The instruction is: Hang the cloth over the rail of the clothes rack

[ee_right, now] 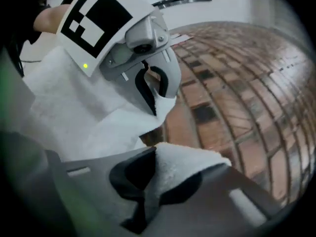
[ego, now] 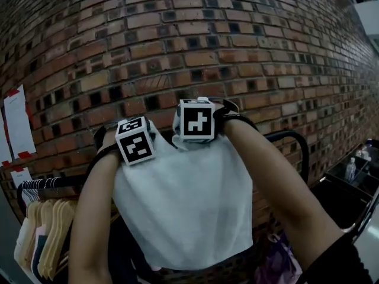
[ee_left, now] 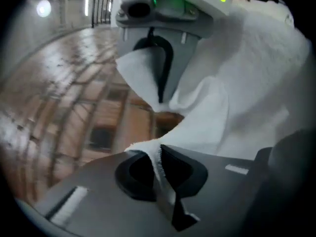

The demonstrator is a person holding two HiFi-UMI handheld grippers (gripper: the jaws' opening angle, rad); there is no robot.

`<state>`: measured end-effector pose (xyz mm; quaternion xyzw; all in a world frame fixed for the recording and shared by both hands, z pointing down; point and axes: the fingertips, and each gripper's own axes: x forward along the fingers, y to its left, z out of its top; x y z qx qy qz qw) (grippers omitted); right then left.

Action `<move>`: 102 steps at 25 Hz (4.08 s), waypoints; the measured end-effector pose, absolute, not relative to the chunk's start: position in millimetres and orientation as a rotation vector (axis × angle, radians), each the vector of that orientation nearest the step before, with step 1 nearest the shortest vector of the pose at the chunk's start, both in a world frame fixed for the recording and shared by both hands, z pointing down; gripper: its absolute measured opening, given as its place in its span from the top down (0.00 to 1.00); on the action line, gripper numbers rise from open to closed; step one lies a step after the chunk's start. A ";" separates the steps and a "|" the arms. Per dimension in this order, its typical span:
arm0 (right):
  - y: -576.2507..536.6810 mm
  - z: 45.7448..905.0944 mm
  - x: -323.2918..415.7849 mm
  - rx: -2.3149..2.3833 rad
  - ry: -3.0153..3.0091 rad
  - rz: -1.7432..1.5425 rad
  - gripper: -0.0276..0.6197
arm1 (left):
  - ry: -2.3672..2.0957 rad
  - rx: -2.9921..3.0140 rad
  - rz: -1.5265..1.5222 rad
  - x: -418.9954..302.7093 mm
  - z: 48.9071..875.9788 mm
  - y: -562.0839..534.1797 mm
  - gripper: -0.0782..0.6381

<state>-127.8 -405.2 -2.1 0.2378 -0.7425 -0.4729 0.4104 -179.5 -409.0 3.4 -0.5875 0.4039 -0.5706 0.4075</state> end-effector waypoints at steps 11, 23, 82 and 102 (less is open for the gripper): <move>-401.6 84.9 -120.3 0.209 -2.116 -0.543 0.54 | 1.057 -2.367 -1.779 -215.5 116.4 -381.6 0.53; -391.3 44.1 -95.9 0.128 -2.401 -0.326 0.54 | 1.101 -2.510 -1.689 -217.1 111.7 -378.3 0.45; -217.2 143.2 -53.2 1.306 -3.115 -0.707 0.95 | 1.417 -2.137 0.392 -98.1 129.7 -183.3 0.88; -219.7 328.9 -68.0 1.262 -3.033 -0.182 0.95 | 1.690 -2.383 0.190 -97.1 323.6 -206.1 0.88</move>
